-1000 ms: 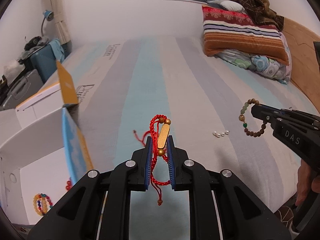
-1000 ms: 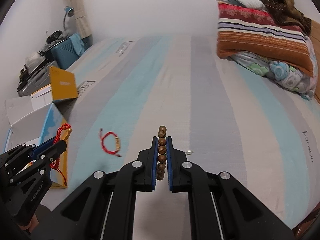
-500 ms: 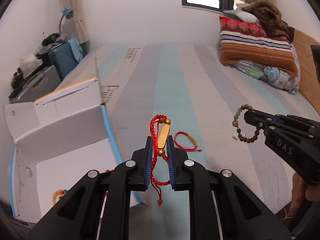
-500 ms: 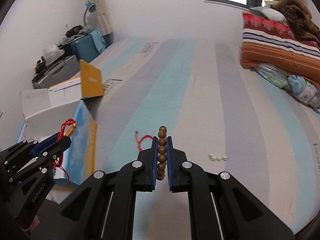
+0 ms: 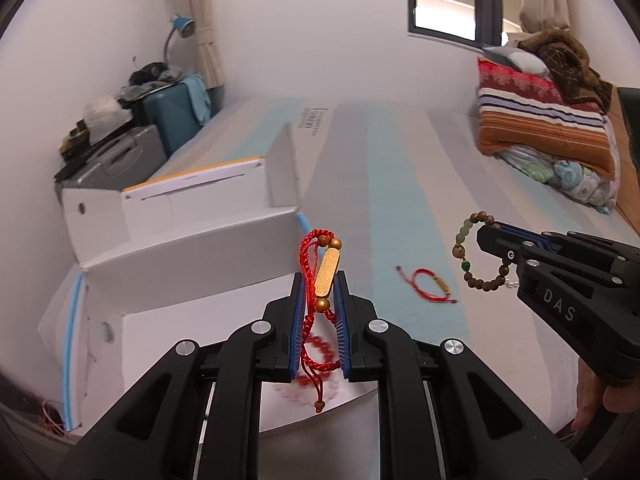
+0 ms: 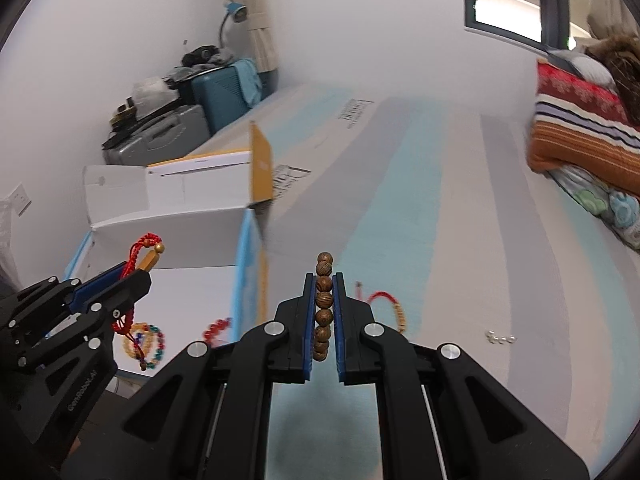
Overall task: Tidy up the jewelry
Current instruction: 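Lift both held bracelets and carry them toward the white box, then open both tools to drop the red string and wooden bracelets into the box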
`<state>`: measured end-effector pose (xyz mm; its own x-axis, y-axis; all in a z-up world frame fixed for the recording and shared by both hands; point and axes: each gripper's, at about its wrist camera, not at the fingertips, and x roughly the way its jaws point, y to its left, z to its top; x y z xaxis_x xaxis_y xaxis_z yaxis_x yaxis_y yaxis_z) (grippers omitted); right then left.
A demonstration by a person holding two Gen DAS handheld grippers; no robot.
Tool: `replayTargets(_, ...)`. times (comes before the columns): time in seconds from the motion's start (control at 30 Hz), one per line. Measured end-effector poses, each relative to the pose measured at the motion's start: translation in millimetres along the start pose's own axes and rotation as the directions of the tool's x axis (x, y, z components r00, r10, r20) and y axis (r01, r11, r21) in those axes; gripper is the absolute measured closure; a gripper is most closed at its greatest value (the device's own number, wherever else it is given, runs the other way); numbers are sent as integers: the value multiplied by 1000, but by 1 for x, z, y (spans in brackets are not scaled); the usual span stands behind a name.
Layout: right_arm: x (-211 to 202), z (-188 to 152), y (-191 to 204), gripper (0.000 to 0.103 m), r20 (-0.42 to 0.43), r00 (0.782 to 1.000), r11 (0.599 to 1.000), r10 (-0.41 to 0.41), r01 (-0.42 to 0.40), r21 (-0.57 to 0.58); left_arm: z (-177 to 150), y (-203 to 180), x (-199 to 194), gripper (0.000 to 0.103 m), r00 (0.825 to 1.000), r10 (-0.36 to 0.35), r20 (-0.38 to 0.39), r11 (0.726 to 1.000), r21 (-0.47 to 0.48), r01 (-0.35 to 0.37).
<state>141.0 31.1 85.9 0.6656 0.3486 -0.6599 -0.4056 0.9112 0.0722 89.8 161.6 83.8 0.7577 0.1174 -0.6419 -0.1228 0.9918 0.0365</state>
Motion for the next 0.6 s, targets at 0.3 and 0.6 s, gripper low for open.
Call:
replayTargets(0.3,3,1,54,96,3,998,996,62,-62,-56,-15,52,-3,89,997,70,-25,997,-43,-71)
replayTargets(0.6,25,-9,108,96,-40,993,987,113,-116,-108,-39,96,7,89,989,122,-84,987,-97,-130)
